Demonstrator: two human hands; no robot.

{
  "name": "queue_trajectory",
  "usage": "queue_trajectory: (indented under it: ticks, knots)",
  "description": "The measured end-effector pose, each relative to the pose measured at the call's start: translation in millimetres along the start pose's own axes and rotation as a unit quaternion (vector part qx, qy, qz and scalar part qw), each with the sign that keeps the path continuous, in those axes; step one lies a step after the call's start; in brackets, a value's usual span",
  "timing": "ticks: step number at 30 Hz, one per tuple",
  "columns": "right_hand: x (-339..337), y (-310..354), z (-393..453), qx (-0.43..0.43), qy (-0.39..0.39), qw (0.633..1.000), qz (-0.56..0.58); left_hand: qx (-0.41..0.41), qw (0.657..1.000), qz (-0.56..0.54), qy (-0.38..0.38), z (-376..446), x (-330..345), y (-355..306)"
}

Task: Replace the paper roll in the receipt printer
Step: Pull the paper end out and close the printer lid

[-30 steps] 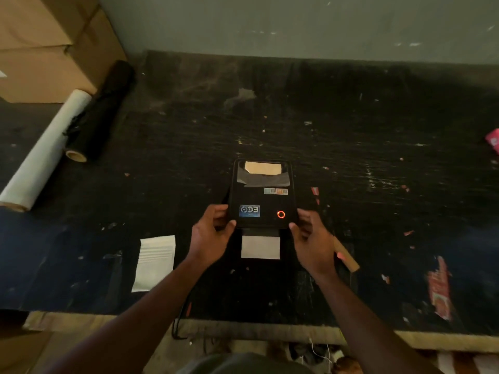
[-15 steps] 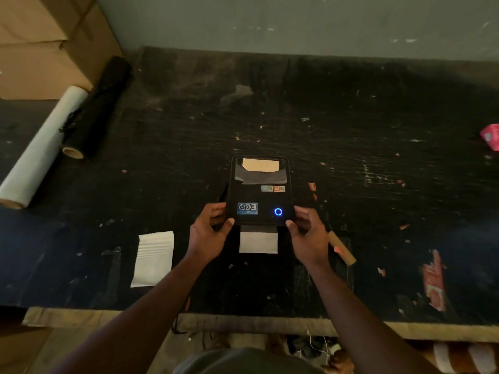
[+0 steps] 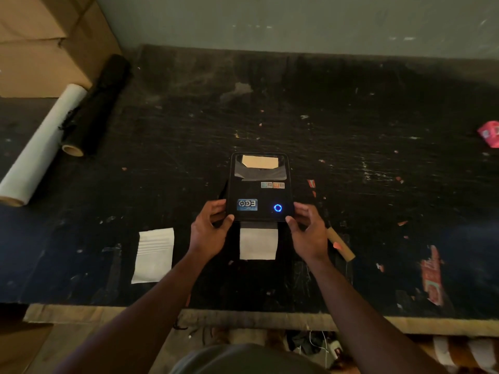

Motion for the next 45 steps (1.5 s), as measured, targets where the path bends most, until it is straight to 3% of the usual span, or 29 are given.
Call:
queue_trajectory:
  ticks: [45]
  knots:
    - [2.3,-3.1,0.7,-0.003,0.013,1.0,0.005,-0.008,1.0,0.008,0.007,-1.3,-0.9,-2.9]
Point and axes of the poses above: each hand's wrist, its own z-axis towards the middle knuckle, its own x-axis out of the palm, y = z × x, the point moved 9 cm from there along z, towards the middle knuckle, and after that the axes turned 13 degrees about -z, right-handed, at the moved point
